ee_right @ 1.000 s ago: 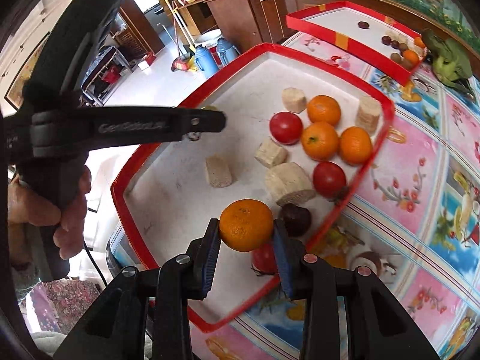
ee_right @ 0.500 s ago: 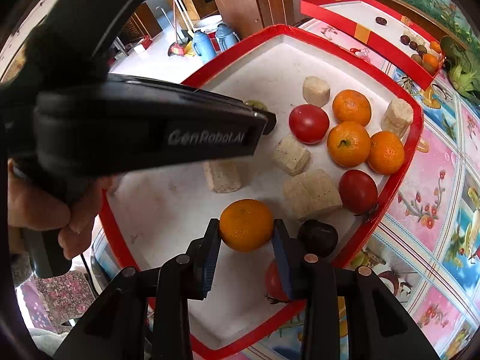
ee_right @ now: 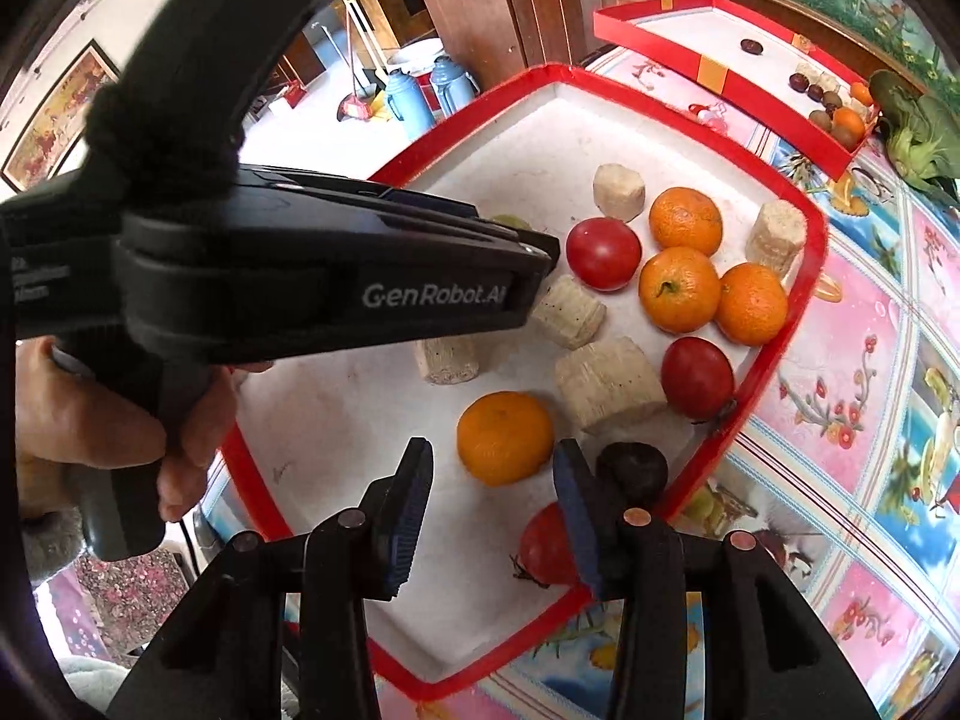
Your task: Organize fruits
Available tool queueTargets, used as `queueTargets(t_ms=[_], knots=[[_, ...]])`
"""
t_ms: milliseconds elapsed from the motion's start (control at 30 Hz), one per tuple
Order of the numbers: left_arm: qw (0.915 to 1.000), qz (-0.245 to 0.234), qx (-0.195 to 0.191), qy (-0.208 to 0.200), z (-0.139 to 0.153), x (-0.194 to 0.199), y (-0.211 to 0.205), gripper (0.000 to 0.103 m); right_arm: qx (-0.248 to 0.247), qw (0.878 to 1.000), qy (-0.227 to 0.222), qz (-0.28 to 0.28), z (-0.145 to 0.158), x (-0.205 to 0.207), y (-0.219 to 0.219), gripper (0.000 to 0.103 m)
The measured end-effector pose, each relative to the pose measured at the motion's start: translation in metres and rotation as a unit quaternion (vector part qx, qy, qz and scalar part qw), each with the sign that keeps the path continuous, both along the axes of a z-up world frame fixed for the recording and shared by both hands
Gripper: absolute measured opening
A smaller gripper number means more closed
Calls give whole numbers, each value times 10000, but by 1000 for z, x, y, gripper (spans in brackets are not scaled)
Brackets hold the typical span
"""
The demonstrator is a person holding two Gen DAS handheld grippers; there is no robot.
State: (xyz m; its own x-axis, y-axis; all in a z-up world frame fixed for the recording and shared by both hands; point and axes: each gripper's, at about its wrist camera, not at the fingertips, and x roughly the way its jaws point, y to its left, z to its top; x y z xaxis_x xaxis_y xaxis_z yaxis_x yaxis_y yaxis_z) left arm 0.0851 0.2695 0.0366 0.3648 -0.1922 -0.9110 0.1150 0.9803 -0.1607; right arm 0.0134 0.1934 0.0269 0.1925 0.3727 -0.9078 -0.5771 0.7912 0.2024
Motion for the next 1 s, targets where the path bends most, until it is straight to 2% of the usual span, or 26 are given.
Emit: queueTargets(t_ms=[167, 267, 400, 433, 500, 733, 1000], knots=[[9999, 77, 52, -68, 9, -5, -3, 46, 98, 9999, -78, -12, 13, -7, -14, 49], [9997, 141, 104, -184, 17, -12, -5, 59, 175, 9998, -115, 31, 22, -14, -24, 57], [9990, 214, 217, -318, 29, -24, -7, 62, 245, 9992, -250, 189, 34, -29, -32, 64], [9990, 237, 254, -294, 31, -27, -7, 72, 227, 9990, -312, 220, 37, -32, -35, 68], [9988, 298, 289, -250, 33, -33, -9, 80, 194, 9986, -440, 241, 41, -38, -41, 73], [9963, 535, 526, -427, 47, -59, -16, 80, 24, 9984, -559, 40, 45, -43, -61, 90], [9931, 480, 875, -607, 56, -84, -30, 80, 3, 9977, -634, -255, 50, -46, -81, 92]])
